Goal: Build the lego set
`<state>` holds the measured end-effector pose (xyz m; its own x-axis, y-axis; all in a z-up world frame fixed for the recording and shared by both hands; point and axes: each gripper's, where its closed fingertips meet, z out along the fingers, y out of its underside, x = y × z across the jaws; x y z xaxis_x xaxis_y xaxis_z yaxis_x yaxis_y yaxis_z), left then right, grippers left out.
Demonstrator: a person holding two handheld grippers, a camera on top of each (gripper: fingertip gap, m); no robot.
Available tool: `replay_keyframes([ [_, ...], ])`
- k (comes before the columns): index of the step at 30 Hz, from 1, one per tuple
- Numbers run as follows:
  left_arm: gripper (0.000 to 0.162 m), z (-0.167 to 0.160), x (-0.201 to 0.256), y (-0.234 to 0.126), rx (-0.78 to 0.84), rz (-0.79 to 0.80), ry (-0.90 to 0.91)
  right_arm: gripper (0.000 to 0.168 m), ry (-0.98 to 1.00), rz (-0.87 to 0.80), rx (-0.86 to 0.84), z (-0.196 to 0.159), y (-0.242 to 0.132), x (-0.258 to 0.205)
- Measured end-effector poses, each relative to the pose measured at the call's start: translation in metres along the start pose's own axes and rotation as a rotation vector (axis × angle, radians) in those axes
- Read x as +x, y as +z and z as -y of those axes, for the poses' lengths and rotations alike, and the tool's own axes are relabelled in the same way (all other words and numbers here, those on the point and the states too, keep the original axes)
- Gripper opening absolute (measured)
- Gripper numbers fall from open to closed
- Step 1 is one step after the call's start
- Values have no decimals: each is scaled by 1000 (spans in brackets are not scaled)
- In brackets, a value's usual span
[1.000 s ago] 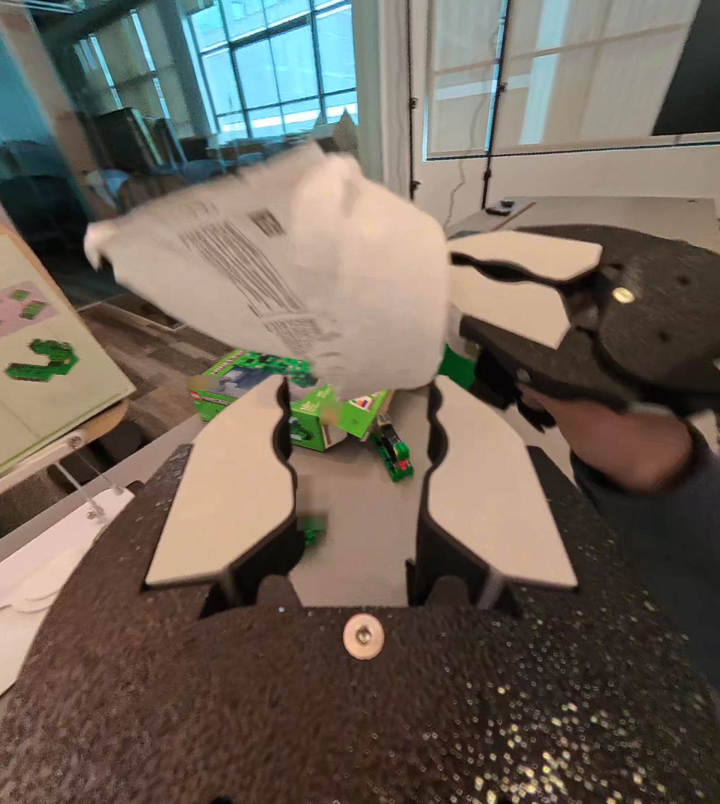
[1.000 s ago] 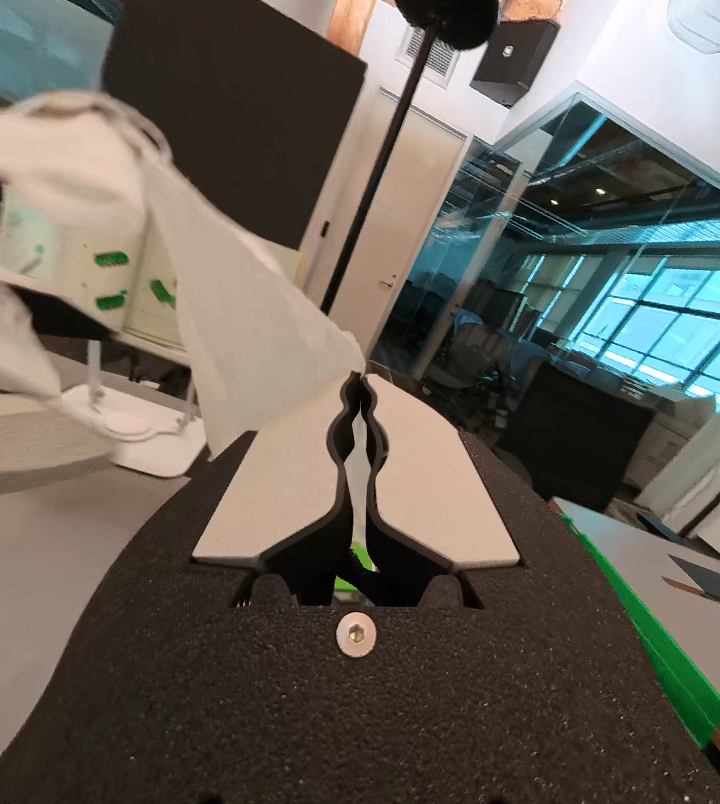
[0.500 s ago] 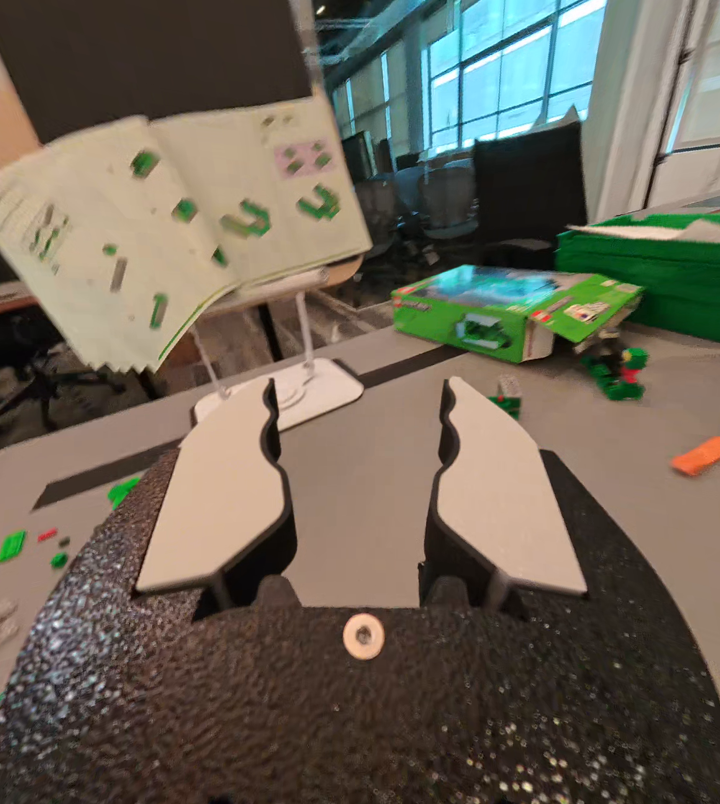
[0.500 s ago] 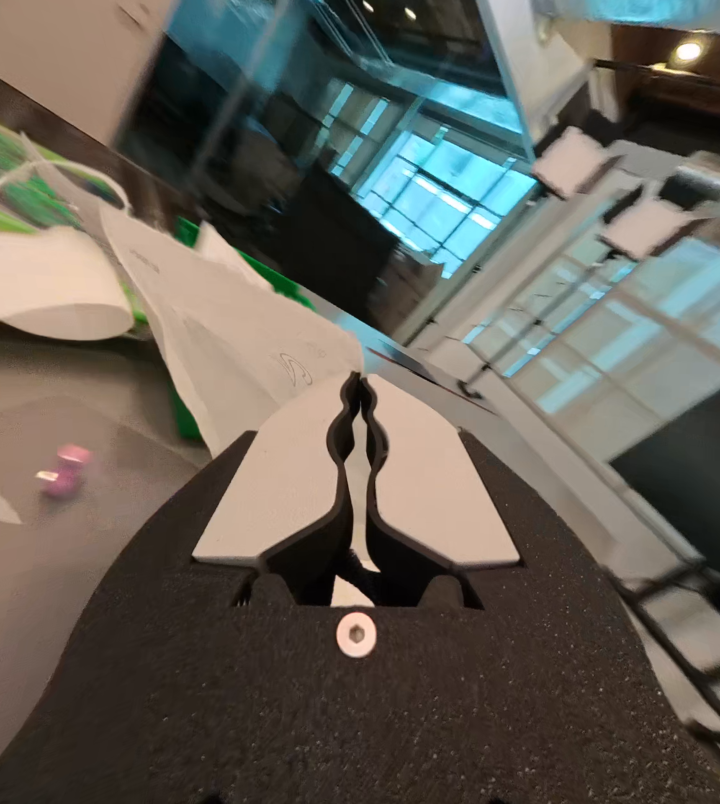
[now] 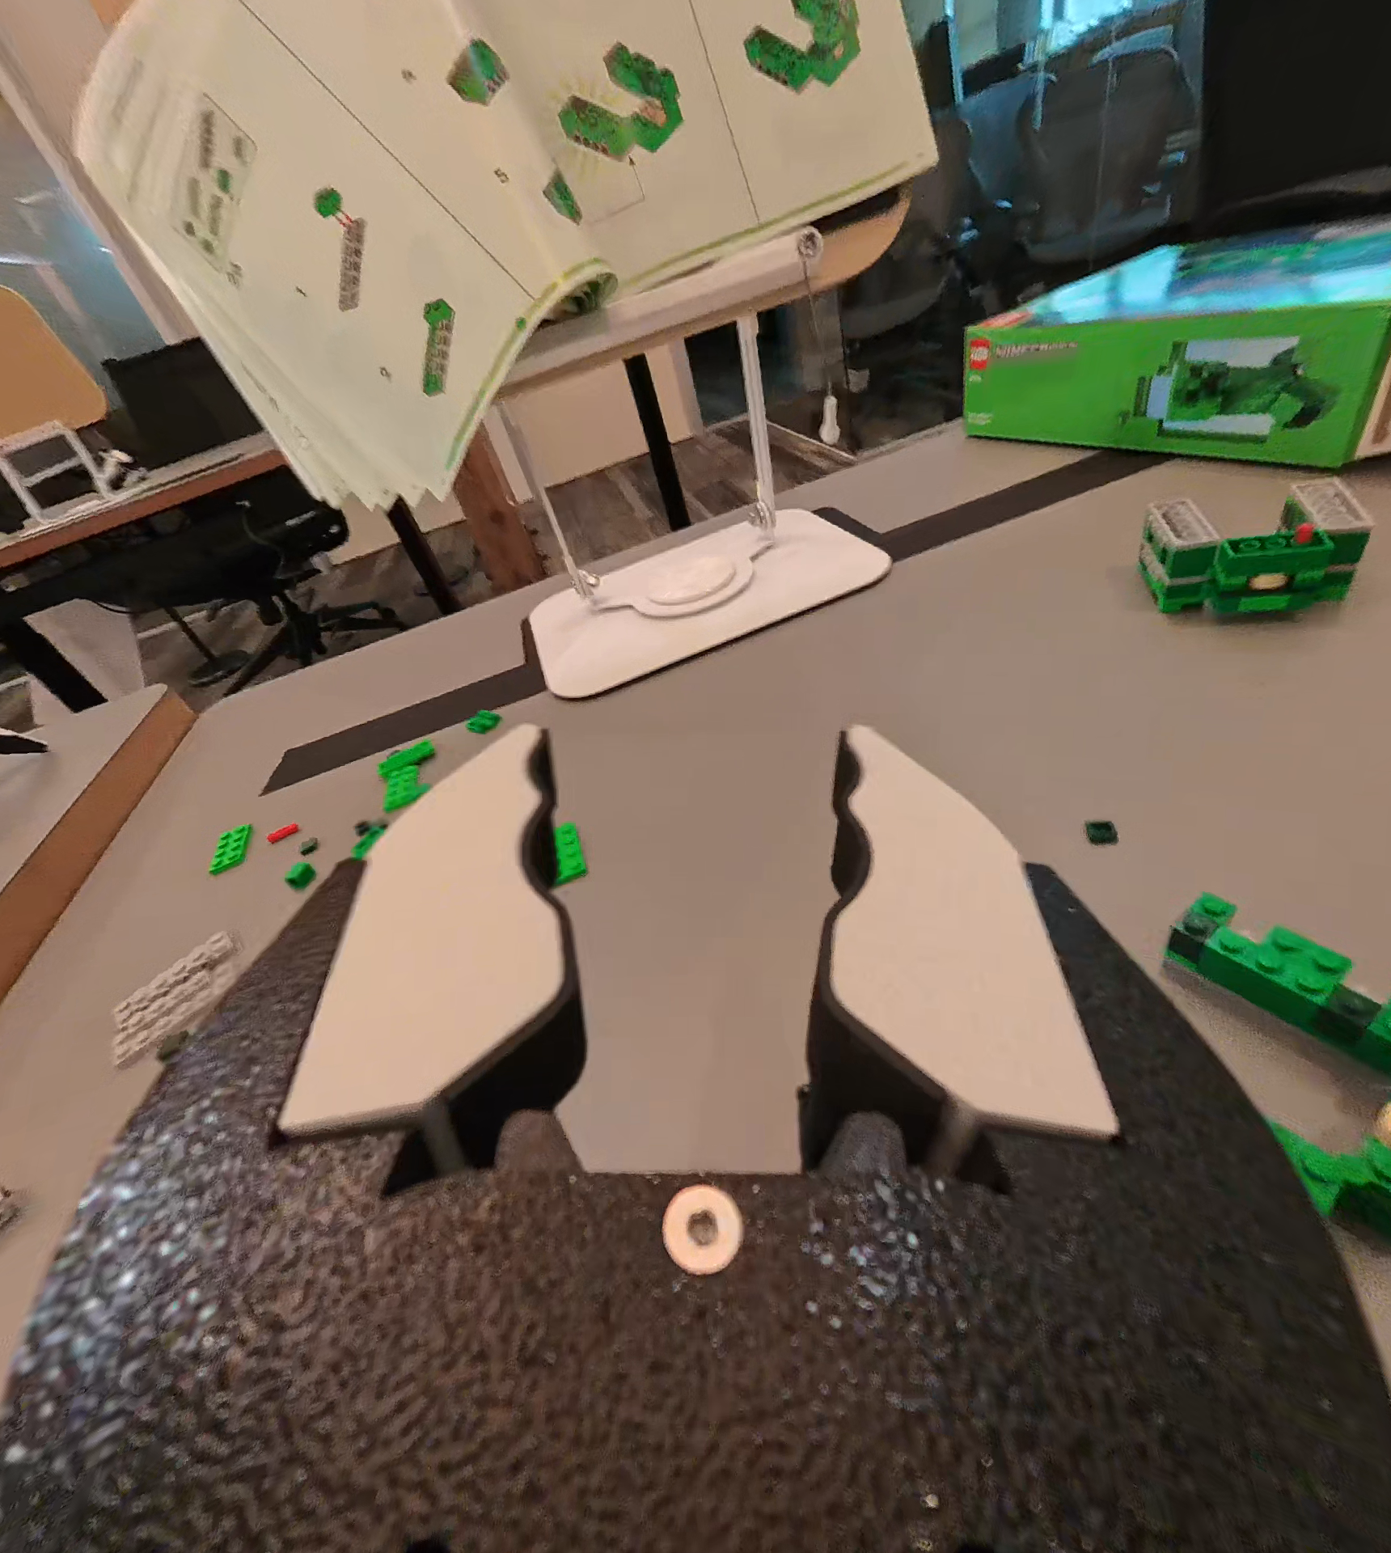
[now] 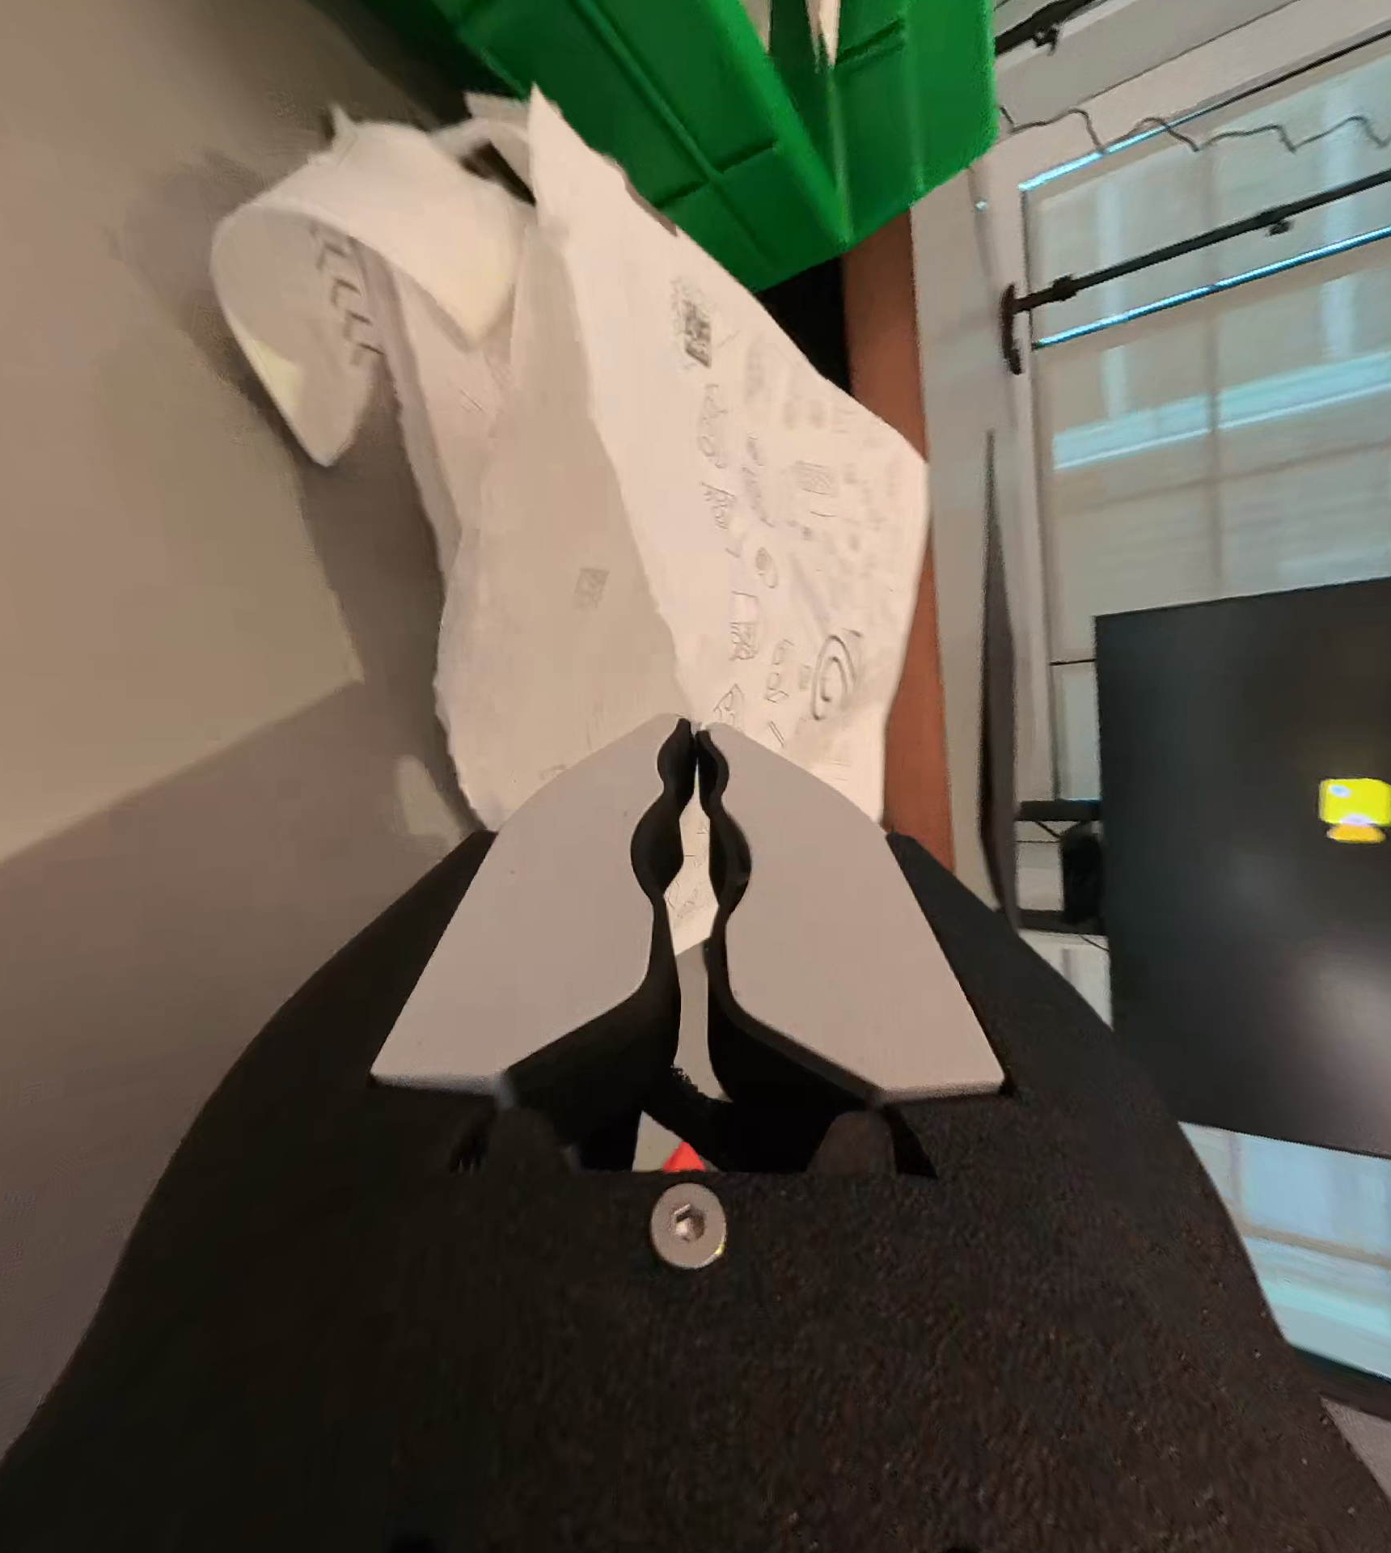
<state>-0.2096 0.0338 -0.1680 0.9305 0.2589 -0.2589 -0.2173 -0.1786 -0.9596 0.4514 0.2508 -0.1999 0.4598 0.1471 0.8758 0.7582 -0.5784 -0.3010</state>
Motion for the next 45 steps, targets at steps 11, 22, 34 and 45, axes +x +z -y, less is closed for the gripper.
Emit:
replay_keyframes([
  [11,67,-10,3,4,-20,-26,-60,41,253,236,245,43,-52,18],
  [22,63,-12,4,5,2,-10,-29,32,837,474,1151,166,-166,-39],
  [34,62,-18,2,8,-5,-27,-92,24,717,500,1126,193,-174,-95],
  [45,61,-21,2,8,-17,-36,-109,21,709,497,1081,192,-169,-98],
])
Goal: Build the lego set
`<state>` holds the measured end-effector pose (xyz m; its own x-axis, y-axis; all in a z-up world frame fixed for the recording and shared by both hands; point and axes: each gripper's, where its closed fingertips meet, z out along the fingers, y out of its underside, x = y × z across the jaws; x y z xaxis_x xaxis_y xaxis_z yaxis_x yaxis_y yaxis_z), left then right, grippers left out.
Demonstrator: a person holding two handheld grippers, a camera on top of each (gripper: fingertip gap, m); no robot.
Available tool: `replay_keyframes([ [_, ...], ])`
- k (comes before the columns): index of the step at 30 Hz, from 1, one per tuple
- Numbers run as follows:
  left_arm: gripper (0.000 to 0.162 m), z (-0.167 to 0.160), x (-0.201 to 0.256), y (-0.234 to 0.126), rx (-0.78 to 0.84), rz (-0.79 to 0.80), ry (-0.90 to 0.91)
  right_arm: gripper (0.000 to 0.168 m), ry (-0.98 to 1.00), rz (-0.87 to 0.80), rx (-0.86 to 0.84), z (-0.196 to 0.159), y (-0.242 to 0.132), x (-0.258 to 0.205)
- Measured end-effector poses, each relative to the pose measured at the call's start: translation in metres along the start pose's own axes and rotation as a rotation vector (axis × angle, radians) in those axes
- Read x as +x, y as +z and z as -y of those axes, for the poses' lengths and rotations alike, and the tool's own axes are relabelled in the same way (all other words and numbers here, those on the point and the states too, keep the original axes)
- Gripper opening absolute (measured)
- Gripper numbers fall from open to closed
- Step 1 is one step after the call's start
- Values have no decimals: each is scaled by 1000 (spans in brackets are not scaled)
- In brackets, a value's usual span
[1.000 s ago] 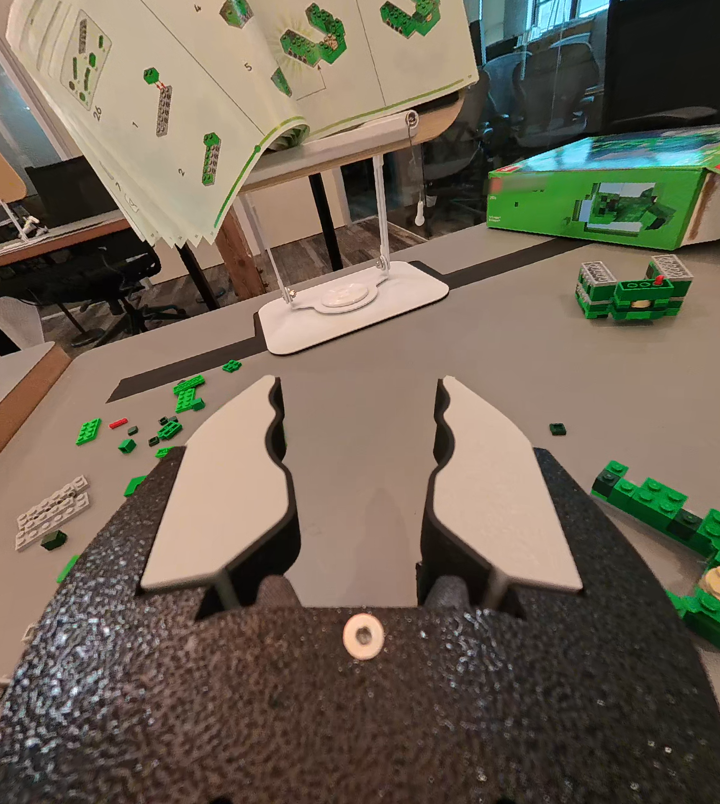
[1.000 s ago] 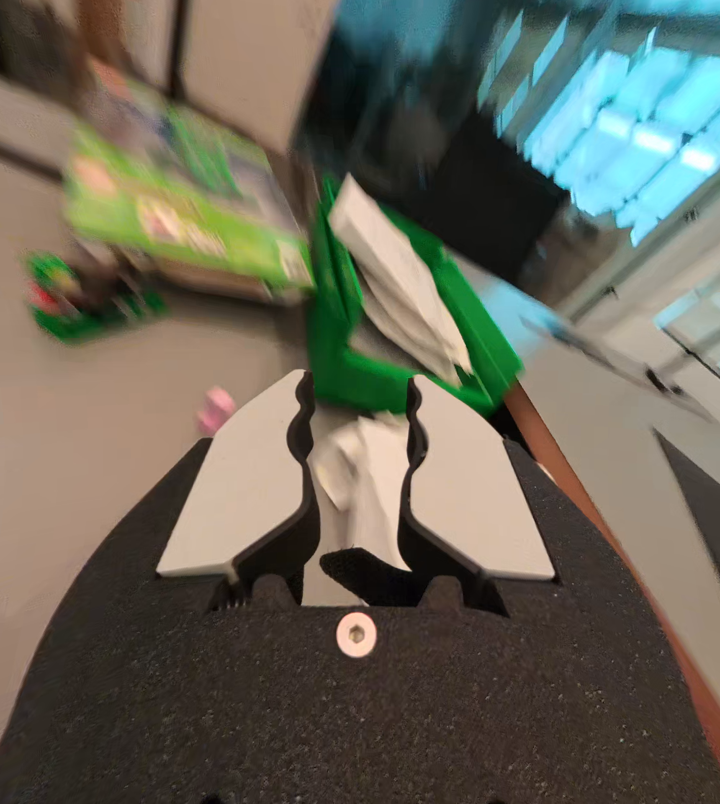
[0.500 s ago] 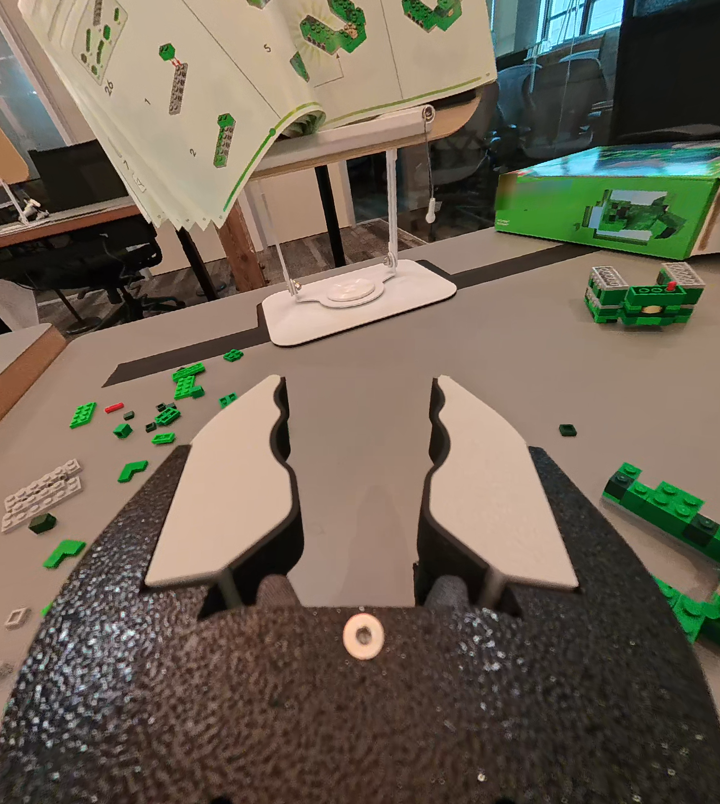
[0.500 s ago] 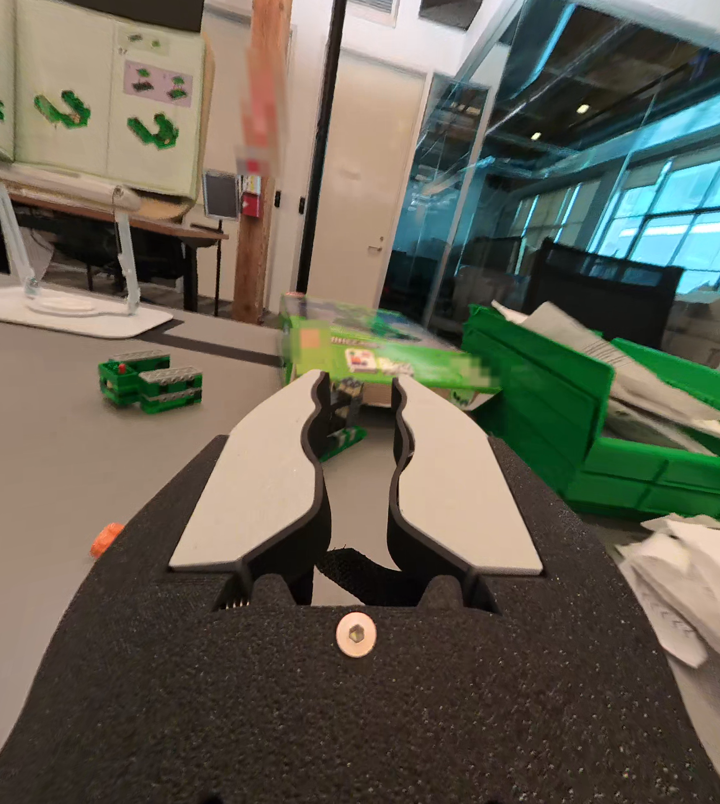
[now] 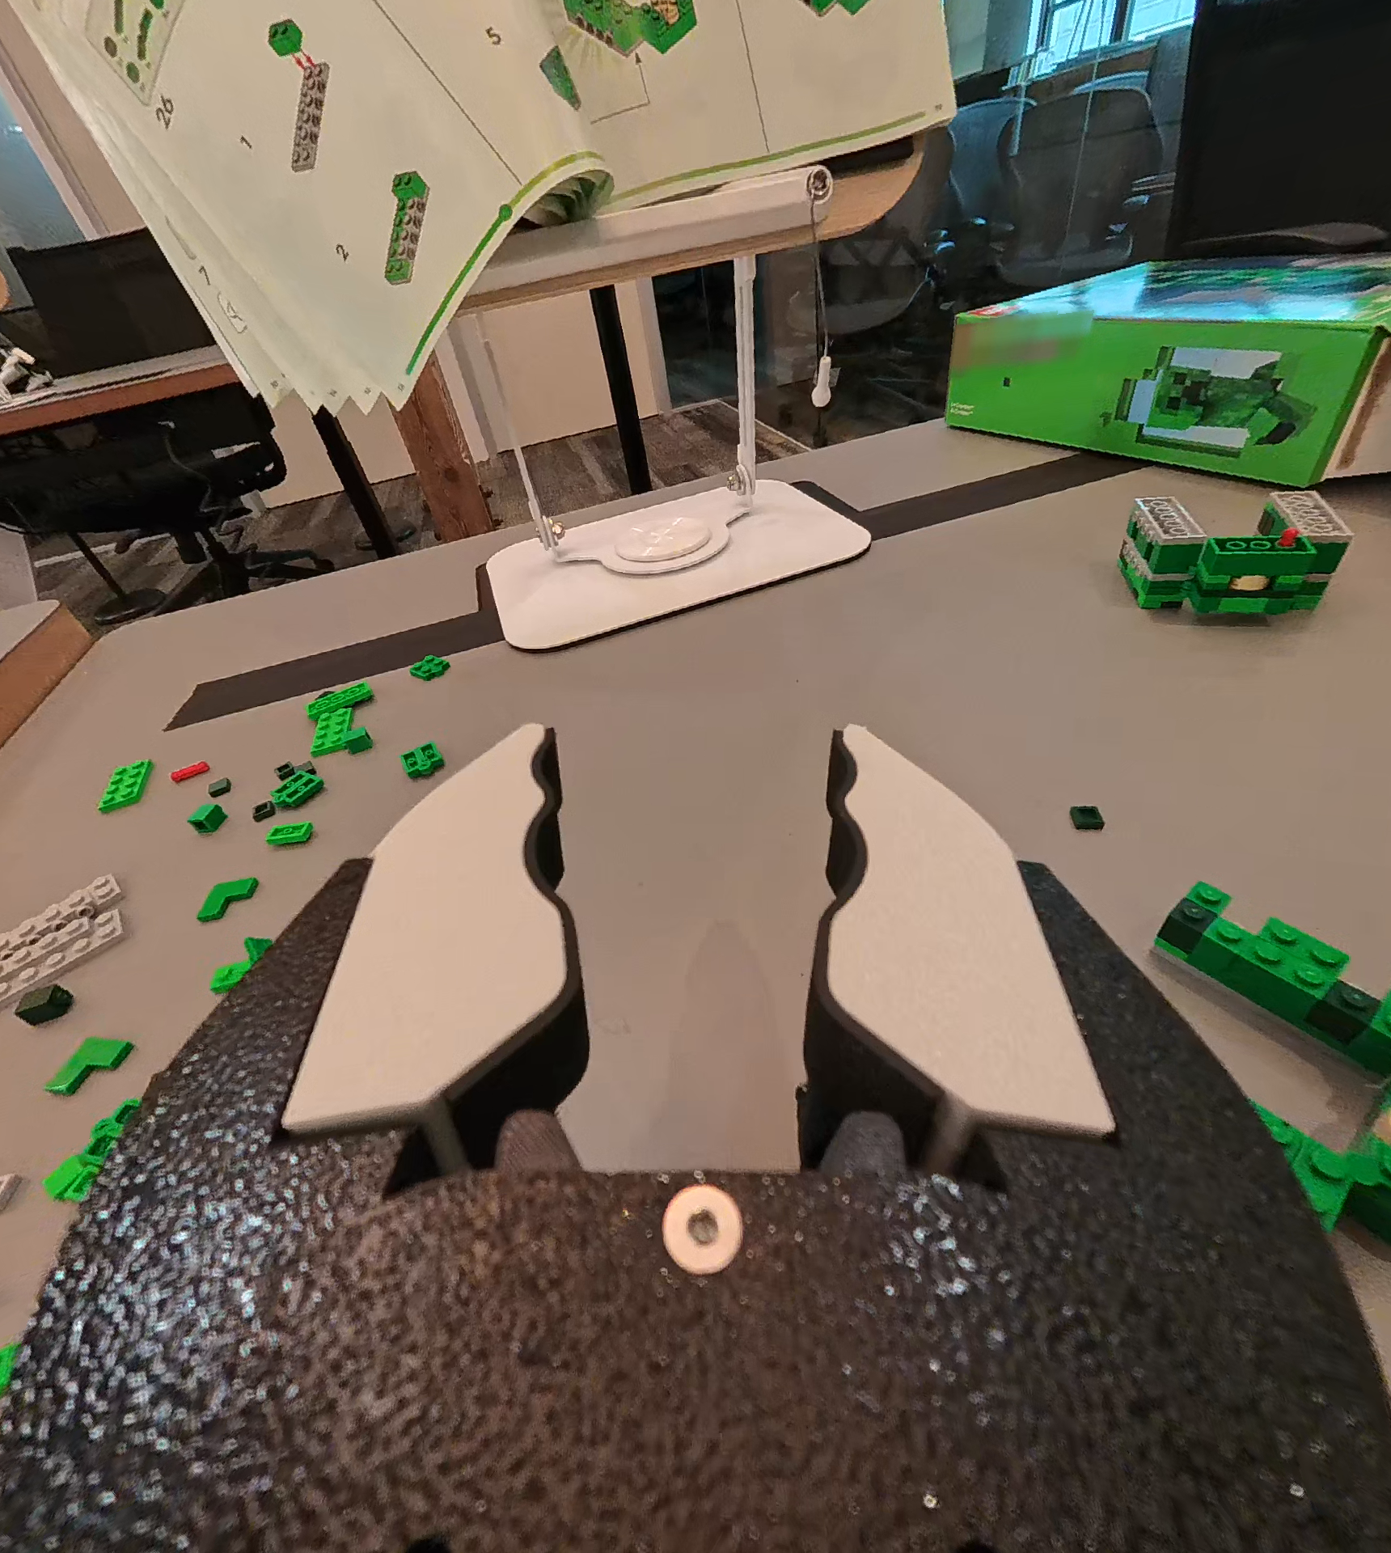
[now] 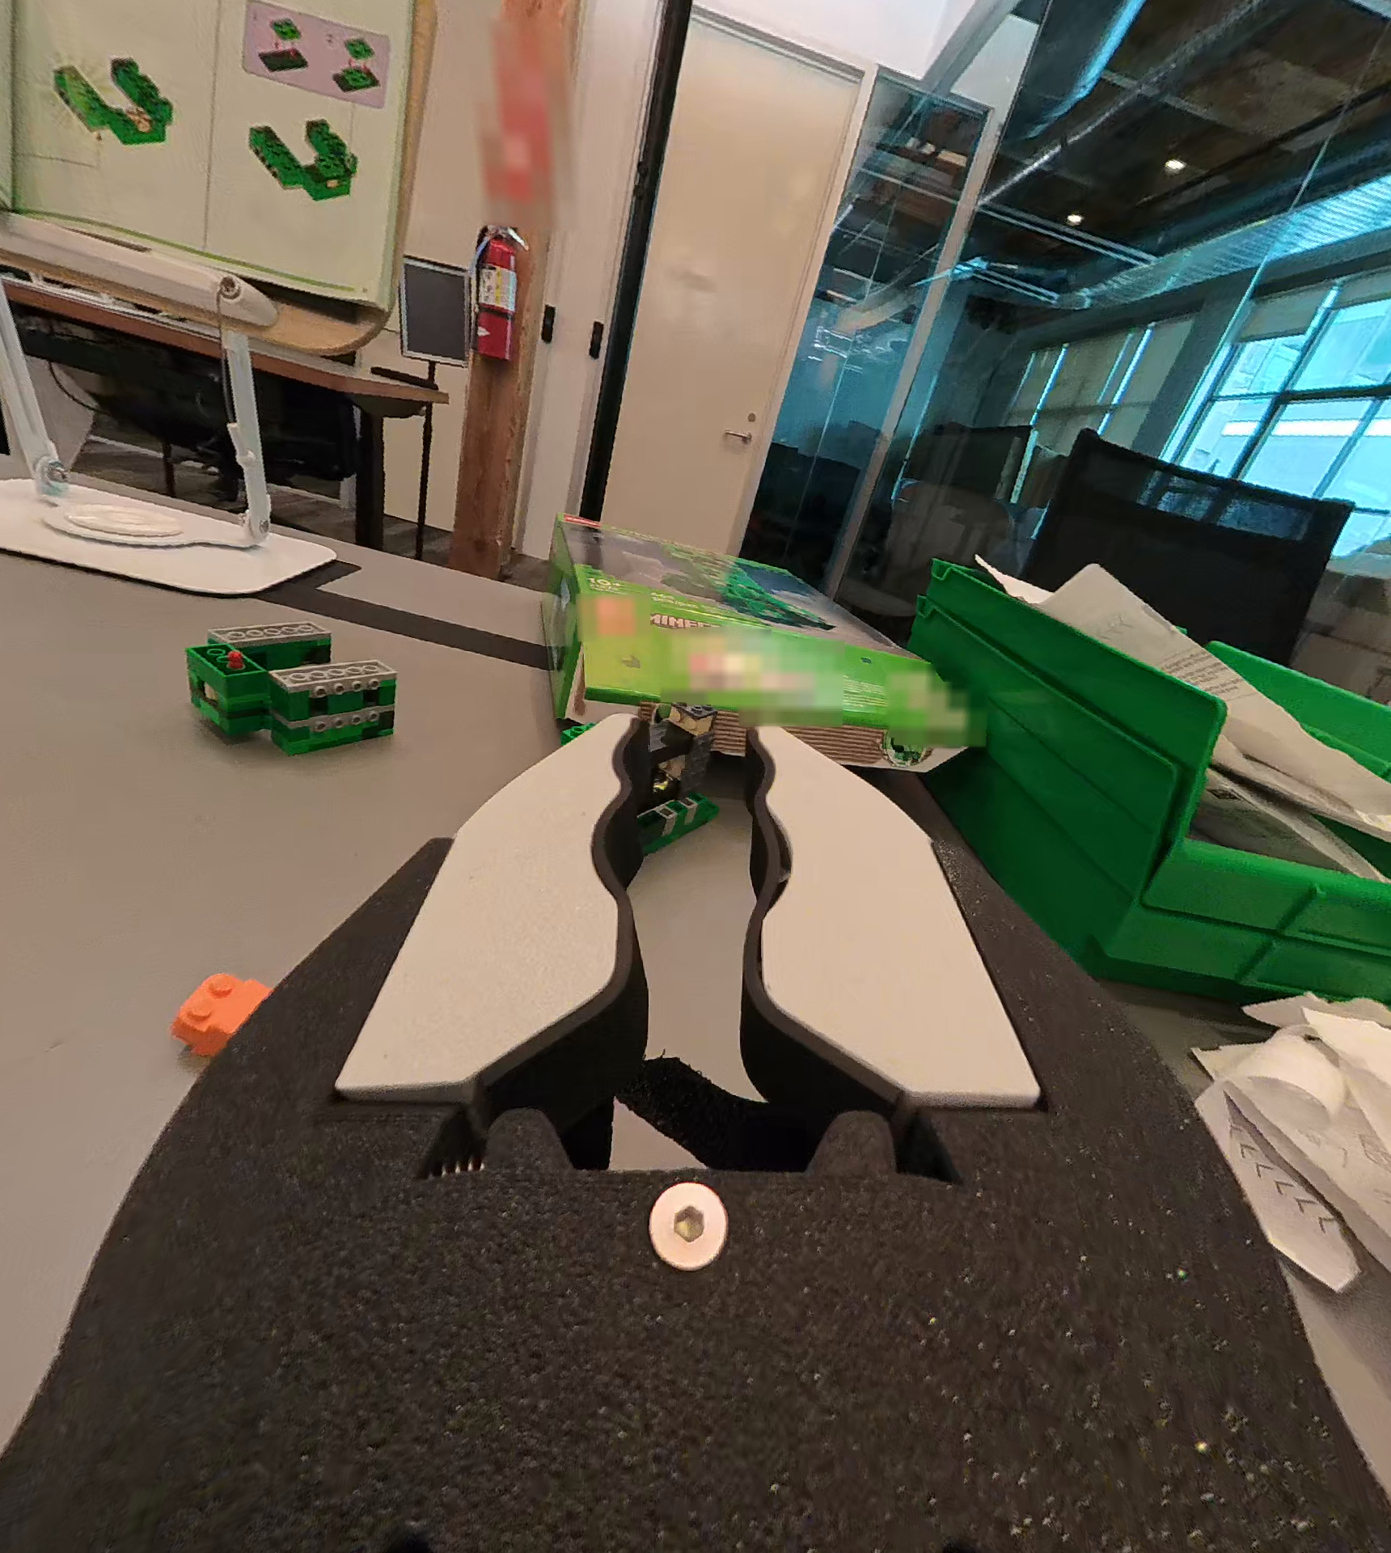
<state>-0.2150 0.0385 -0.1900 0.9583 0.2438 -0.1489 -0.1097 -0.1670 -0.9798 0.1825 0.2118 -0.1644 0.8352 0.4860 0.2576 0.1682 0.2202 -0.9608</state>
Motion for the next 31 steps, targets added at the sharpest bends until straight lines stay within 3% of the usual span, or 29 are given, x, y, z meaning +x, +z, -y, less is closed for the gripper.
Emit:
replay_keyframes([
  [14,60,-2,2,1,-12,-10,10,20,25,-26,-3,-1,-2,7],
  [24,59,-1,3,1,-11,-13,10,19,138,-145,26,-2,-11,39],
  [31,59,-2,4,1,-17,-15,15,18,75,-107,17,-1,-8,28],
])
